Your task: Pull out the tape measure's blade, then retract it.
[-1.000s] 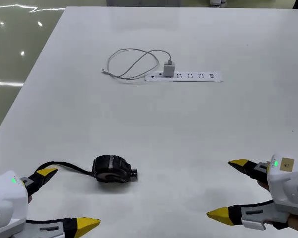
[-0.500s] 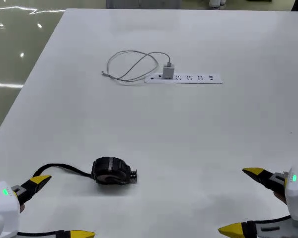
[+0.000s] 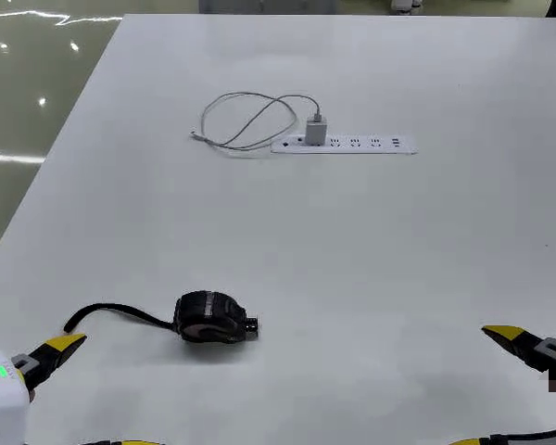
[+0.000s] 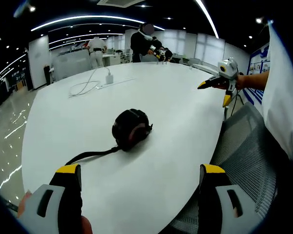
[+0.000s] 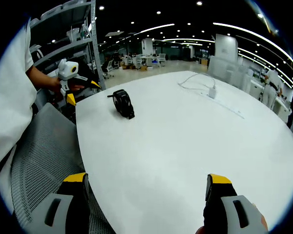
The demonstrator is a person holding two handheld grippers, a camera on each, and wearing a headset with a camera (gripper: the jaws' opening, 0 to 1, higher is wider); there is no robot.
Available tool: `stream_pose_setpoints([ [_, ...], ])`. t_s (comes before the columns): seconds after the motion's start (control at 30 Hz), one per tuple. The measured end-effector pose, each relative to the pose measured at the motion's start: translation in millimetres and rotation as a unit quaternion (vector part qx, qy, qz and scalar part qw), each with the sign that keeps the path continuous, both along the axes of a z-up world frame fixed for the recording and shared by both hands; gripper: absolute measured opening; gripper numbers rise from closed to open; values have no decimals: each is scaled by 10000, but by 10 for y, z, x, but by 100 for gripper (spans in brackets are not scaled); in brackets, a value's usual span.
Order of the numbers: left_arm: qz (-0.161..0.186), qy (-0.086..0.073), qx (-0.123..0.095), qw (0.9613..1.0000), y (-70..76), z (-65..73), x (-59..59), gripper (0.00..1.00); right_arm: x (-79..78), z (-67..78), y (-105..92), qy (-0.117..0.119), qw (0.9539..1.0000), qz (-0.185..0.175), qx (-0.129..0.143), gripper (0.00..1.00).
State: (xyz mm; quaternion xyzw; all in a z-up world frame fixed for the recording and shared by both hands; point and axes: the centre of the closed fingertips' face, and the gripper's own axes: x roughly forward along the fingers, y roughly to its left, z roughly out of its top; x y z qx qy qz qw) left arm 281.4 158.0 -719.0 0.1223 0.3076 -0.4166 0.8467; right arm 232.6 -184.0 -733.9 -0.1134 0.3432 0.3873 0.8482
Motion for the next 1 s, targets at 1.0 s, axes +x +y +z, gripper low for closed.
stream_pose_setpoints([
  [1.0, -137, -58, 161, 9998, -23, -16, -11, 90, 7, 96, 45, -38, 10000, 45, -42, 99],
])
